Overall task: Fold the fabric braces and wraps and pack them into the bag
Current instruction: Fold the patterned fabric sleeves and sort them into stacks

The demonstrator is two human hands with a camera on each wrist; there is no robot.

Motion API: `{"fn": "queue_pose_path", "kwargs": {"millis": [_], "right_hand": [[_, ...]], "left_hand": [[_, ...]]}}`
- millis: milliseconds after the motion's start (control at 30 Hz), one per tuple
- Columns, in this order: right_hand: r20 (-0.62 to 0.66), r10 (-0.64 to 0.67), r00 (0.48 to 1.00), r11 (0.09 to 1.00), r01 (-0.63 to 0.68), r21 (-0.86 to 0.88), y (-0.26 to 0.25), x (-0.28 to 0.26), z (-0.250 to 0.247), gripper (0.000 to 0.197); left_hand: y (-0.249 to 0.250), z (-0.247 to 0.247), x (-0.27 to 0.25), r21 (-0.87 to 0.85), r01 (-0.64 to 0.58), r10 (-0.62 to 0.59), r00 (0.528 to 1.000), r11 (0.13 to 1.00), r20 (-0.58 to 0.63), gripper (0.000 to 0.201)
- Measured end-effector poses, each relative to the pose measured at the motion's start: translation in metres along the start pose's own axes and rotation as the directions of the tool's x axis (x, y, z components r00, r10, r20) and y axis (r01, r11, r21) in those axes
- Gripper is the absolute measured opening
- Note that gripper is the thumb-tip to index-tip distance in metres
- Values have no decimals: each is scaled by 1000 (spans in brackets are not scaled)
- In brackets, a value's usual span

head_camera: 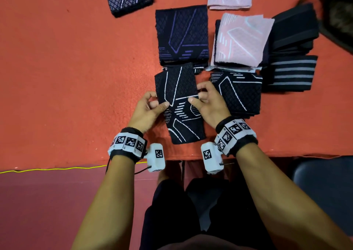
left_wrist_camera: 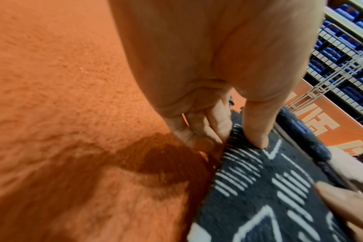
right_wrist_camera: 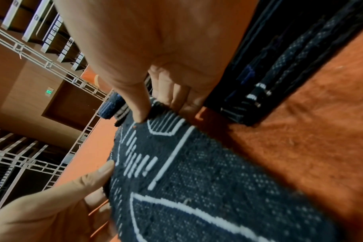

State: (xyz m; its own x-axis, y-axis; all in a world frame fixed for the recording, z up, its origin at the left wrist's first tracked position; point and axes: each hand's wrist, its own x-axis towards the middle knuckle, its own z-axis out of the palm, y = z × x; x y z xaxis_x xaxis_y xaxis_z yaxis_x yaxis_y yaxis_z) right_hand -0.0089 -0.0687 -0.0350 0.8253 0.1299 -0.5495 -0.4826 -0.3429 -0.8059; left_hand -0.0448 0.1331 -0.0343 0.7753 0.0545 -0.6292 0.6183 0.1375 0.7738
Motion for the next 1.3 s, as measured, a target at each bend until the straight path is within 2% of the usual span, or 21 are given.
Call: {"fn": "queue_pose_path", "kwargs": {"millis": [100, 233, 333, 467, 600, 733, 867, 967, 1100, 1167, 1300], "right_hand": [[17, -24, 1000, 1000, 24, 14, 0, -2, -6, 33], [33, -78, 996, 997, 79, -14, -2, -3, -6, 29], [84, -92, 992, 996, 91, 16, -2, -2, -6, 22], [172, -37, 984, 999, 31, 38, -3, -1, -10, 19], [182, -19, 983, 999, 14, 30, -6, 0, -12, 30], [197, -34, 980, 999, 40, -27, -9, 5, -11, 39], [133, -71, 989, 987, 89, -134, -13, 11, -9, 33], [91, -128, 988, 963, 146, -227, -15, 15, -7, 28], [42, -182, 982, 938, 187, -291, -15, 16, -4, 19], [19, -193, 981, 944, 192, -267, -16, 15, -3, 15], [37, -219, 975, 963, 223, -152, -18, 14, -5, 12]], "left_hand": [[-2, -3, -3, -25, 12, -12, 1000, 1000, 16, 37], [-3, -5, -4, -1, -42, 42, 999, 999, 13, 57], [-1, -6, -5, 28, -91, 91, 996, 995, 5, 60], [3, -13, -10, 44, -128, 130, 991, 991, -26, 66], [7, -16, -10, 35, -25, 25, 1000, 999, 5, 39], [8, -20, -7, 101, 109, -117, 991, 989, 68, 56], [10, -17, -2, 230, 100, -124, 988, 968, 92, 65], [9, -17, 2, 265, 97, -122, 989, 959, 80, 56], [7, -15, 5, 265, 73, -96, 992, 961, 77, 29], [8, -15, 3, 239, 44, -64, 995, 970, 79, 20], [12, -20, -4, 269, -59, 61, 998, 961, -1, 5]]}}
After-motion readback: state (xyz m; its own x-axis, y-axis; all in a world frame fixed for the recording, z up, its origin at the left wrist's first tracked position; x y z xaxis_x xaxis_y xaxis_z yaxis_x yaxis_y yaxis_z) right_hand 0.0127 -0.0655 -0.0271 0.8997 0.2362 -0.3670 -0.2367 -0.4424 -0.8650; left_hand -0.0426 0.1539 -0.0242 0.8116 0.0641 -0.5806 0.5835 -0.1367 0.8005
